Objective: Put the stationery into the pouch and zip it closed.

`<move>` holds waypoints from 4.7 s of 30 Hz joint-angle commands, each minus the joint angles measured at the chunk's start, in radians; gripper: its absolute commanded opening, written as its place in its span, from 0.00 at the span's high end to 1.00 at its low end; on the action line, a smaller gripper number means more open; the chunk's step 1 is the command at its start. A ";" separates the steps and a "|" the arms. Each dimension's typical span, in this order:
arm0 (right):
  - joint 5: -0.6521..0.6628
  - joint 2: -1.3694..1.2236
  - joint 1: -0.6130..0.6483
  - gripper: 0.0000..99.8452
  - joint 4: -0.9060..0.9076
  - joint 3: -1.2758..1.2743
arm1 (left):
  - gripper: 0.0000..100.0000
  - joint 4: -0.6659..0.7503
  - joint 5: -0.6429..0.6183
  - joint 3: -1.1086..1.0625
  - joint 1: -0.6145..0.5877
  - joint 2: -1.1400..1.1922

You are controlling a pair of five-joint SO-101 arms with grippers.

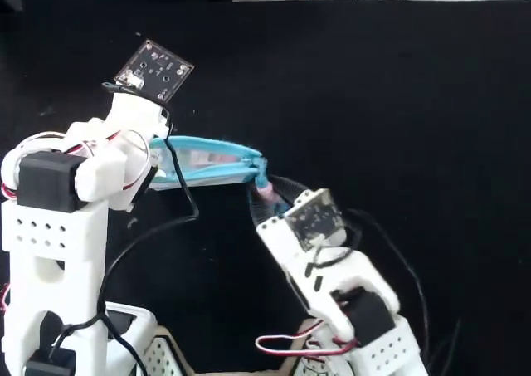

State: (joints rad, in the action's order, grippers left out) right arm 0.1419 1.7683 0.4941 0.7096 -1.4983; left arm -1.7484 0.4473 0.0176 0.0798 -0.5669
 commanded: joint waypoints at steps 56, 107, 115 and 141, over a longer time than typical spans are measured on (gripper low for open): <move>0.152 -1.124 -0.083 0.99 0.385 1.333 | 0.81 0.054 -0.140 -0.206 -0.053 -0.459; 0.152 -0.845 0.209 0.99 0.465 1.216 | 0.81 0.621 -0.477 -0.662 -0.162 -0.609; 0.155 -0.845 0.209 0.99 0.371 1.124 | 0.79 0.465 -0.476 -0.737 -0.153 -0.974; 0.158 -0.839 0.209 0.99 0.362 1.118 | 0.74 0.672 -0.476 -1.129 0.206 -1.132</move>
State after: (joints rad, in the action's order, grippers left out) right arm 0.2938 0.8999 0.6935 1.0917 -0.3874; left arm -1.1147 -0.0284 -1.0917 0.3330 -1.7054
